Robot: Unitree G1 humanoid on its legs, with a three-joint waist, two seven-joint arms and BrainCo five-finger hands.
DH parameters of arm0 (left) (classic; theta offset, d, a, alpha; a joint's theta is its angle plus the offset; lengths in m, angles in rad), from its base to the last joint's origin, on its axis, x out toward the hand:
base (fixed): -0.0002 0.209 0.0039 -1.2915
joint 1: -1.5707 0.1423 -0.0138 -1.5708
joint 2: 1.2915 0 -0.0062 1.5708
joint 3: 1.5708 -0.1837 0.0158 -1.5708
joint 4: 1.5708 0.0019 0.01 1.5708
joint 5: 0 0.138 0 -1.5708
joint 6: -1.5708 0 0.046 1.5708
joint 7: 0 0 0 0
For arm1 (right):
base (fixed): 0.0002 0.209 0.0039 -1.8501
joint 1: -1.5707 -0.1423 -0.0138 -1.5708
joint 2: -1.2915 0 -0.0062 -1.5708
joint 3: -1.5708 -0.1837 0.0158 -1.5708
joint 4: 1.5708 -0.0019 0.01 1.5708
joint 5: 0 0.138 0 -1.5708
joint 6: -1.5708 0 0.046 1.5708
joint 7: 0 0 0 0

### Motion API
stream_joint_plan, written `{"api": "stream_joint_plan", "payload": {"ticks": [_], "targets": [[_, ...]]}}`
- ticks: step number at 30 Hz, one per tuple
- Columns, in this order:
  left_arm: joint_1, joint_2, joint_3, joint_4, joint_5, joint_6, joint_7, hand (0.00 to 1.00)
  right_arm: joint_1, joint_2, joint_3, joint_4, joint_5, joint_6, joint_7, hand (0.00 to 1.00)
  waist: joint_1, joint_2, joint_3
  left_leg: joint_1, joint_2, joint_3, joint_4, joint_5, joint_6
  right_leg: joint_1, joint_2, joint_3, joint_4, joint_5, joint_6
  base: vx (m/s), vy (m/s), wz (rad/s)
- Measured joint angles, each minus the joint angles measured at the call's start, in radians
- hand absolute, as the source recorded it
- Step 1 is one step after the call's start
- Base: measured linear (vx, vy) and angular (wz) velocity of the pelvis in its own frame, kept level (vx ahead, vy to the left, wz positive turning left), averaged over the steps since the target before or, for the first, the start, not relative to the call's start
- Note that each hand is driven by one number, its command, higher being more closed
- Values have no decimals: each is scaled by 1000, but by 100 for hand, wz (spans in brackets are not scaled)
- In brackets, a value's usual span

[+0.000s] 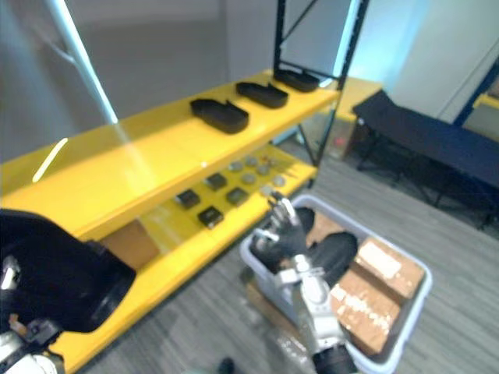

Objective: Walk over and take plastic housings, then place them on the shelf

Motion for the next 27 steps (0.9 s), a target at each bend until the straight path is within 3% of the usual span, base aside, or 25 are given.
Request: {"api": "stream_joint_plan", "payload": {"ticks": [1, 4, 7, 11, 12, 15, 22, 27], "targets": [[-8, 1, -3, 0, 0, -7, -7, 100, 0, -4, -4, -4, -10, 6, -3, 0, -10, -3, 1, -19, 7, 19, 0, 0, 1, 1, 3, -30, -2, -2, 3, -56, -12, 70], [-108, 2, -24, 0, 0, -38, -52, 100, 12, -37, -58, -36, -22, 29, -13, 0, -46, -6, 23, -56, 47, 219, 6, 23, 21, 39, -4, -164, -14, 21, 33, -47, 45, 121], [-162, 9, -63, -11, -29, -67, -96, 100, 26, -76, -129, -51, -61, 40, -22, 0, -56, 20, 56, -57, 28, 221, 5, 63, 20, 71, -26, -213, 12, 18, 28, 6, 157, 84], [-188, 21, -83, -23, -36, -71, -122, 100, 44, -70, -183, -65, -66, 33, -11, 0, -67, 32, 67, -52, -1, 198, 1, 41, 43, 60, -67, -133, 83, -6, -12, 8, 127, 28], [-213, 44, -116, -23, -37, -73, -127, 100, 60, -69, -224, -72, -63, 18, 3, 0, -74, 36, 72, -53, -5, 176, 0, 40, 45, 47, -75, -57, 126, -6, -12, 30, 80, 41], [-266, 123, -164, -5, -35, -76, -142, 100, 116, -69, -281, -119, -63, -7, 14, 0, -116, 35, 76, -59, -8, 116, 0, 42, 48, 30, -70, 84, 202, -6, -12, 60, 30, 62], [-324, 158, -192, 94, -36, -70, -166, 100, 133, -71, -313, -140, -39, -38, 89, 0, -130, 33, 83, -92, -9, 80, 6, 96, 45, 42, -39, 110, 152, -44, -44, 80, -91, 21], [-282, 116, -229, 98, -36, -70, -201, 100, 127, -71, -309, -140, -39, -38, 114, 0, -126, 48, 94, -88, -2, 83, 6, 119, 20, 71, -18, 121, 120, -117, -29, -8, -140, 1]]}}
